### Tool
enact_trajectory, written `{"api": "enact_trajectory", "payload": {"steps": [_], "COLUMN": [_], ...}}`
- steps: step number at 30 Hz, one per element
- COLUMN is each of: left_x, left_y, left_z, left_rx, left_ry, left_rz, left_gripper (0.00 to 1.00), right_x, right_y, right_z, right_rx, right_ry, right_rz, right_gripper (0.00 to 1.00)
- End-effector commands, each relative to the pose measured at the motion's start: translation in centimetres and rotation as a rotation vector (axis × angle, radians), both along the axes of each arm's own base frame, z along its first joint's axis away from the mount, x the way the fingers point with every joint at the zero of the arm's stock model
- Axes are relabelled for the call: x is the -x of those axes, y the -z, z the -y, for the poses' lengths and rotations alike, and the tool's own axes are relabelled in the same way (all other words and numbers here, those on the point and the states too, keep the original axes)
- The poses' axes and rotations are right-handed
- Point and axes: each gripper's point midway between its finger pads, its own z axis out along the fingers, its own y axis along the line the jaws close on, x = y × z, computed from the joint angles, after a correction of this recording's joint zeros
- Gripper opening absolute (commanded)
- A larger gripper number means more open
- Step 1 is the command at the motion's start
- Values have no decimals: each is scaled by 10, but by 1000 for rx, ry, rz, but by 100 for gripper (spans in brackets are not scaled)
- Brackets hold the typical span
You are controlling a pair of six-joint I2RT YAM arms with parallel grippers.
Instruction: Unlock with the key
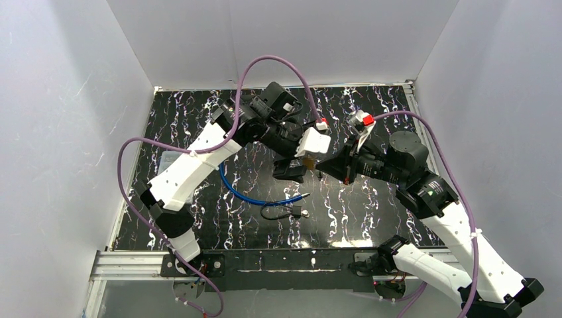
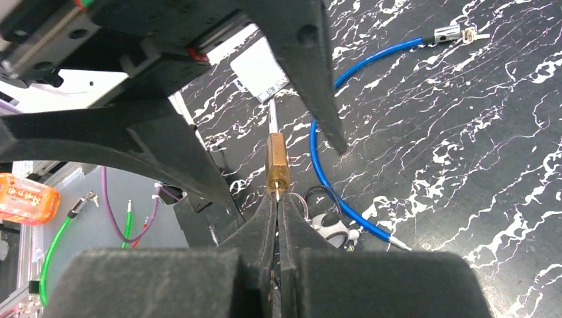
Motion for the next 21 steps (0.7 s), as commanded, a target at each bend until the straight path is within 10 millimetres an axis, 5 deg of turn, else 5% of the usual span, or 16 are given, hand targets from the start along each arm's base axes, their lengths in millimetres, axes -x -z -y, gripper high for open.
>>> {"api": "enact_trajectory", "payload": {"steps": [1, 5, 10, 21], "left_x": [-18, -17, -13, -5], "left_y": [-14, -14, -11, -15], "left_z": [13, 16, 12, 9], "left_rx": [85, 91, 74, 78], "left_ry": [-82, -83, -71, -3], "left_rz": [46, 25, 26, 165], "left_gripper": [79, 70, 26, 10], "right_x": [2, 3, 3, -2], "right_y": [-35, -37, -36, -27], "right_z": [0, 0, 2, 1], "right_rx": [-59, -63, -59, -75], "right_ry": [-6, -3, 6, 37], "right_rz": [104, 109, 110, 63], "right_gripper": [1, 1, 1, 1]}}
